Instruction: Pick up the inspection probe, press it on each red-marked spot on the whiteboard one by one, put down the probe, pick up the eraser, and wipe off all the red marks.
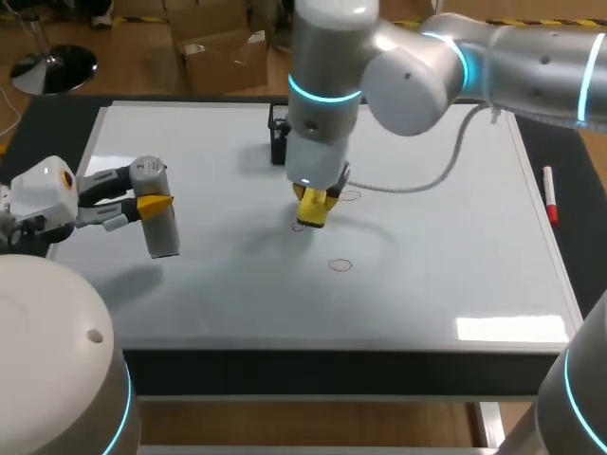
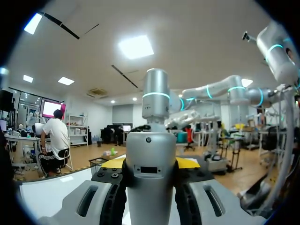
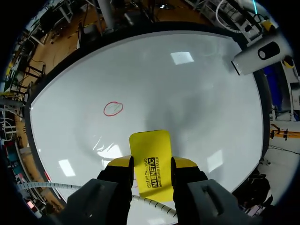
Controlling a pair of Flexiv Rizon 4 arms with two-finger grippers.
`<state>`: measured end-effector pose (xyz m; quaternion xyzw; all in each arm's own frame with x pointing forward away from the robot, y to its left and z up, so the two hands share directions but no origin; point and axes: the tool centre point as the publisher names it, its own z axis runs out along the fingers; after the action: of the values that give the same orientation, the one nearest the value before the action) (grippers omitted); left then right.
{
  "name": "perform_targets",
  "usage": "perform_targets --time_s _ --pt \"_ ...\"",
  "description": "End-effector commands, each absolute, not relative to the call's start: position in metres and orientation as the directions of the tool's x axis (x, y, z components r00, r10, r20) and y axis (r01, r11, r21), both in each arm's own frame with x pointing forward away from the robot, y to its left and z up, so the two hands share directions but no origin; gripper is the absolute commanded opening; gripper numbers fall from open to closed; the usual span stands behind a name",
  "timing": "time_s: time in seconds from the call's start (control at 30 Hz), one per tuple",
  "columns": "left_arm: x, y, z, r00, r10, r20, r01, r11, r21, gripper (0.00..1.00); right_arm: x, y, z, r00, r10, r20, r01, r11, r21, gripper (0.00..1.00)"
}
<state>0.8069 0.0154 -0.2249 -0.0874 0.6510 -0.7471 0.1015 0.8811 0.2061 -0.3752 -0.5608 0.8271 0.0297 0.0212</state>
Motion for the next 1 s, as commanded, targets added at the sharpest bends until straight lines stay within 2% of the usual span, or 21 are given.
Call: perform_targets --time_s 0.03,0.47,1.0 --pt "0.806 0.016 -0.224 -0.964 -0.267 -0.002 0.039 -0.132 -0.99 0.0 0.88 0.223 -0.382 -0.349 -0.937 0.002 -0.937 0.349 0.031 0.0" --pt "0.806 0.016 -0.224 -0.964 -0.267 -0.002 0.039 -0.132 -0.99 0.0 0.871 0.253 -0.393 -0.284 -0.959 0.003 -0.957 0.284 0.056 0.0" --pt "0.806 0.016 -0.224 -0.964 -0.267 -0.002 0.039 -0.132 -0.99 0.0 0.87 0.266 -0.407 -0.218 -0.976 0.016 -0.974 0.219 0.064 0.0"
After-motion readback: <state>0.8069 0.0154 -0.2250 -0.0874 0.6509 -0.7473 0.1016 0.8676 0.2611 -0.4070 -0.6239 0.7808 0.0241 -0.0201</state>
